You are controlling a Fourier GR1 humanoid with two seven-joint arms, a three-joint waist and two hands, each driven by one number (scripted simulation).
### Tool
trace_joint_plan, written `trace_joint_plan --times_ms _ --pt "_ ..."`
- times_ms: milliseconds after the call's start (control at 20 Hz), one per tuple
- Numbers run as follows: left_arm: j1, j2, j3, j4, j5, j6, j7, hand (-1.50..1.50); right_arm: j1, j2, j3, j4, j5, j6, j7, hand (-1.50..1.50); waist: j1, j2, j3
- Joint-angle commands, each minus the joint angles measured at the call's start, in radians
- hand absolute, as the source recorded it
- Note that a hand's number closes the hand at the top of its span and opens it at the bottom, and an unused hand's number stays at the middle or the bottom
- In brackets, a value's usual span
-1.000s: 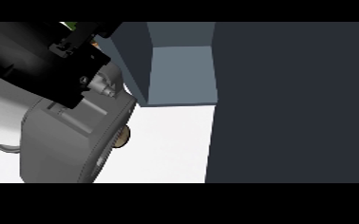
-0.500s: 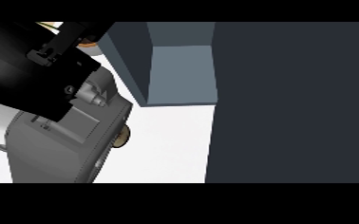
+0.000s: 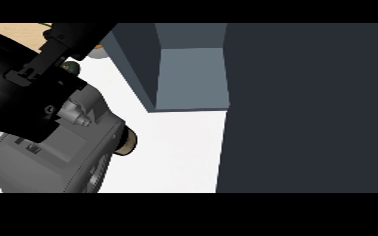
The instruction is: Pick up the wine, place it into the cabinet and close the cabinet
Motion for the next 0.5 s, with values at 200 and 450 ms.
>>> trace_joint_plan --times_ms 200,450 --pt "0.128 0.0 -0.009 -0.061 0.042 -0.002 0.156 -1.5 0.056 -0.029 -0.058 -0.059 -0.009 0.017 -0.021 -1.5 0.0 0.001 0.0" --pt "0.228 0.0 -0.005 -0.006 0.069 0.15 0.155 -1.5 0.071 -0.028 -0.109 -0.005 -0.016 0.042 -0.094 -1.5 0.002 0.009 0.0"
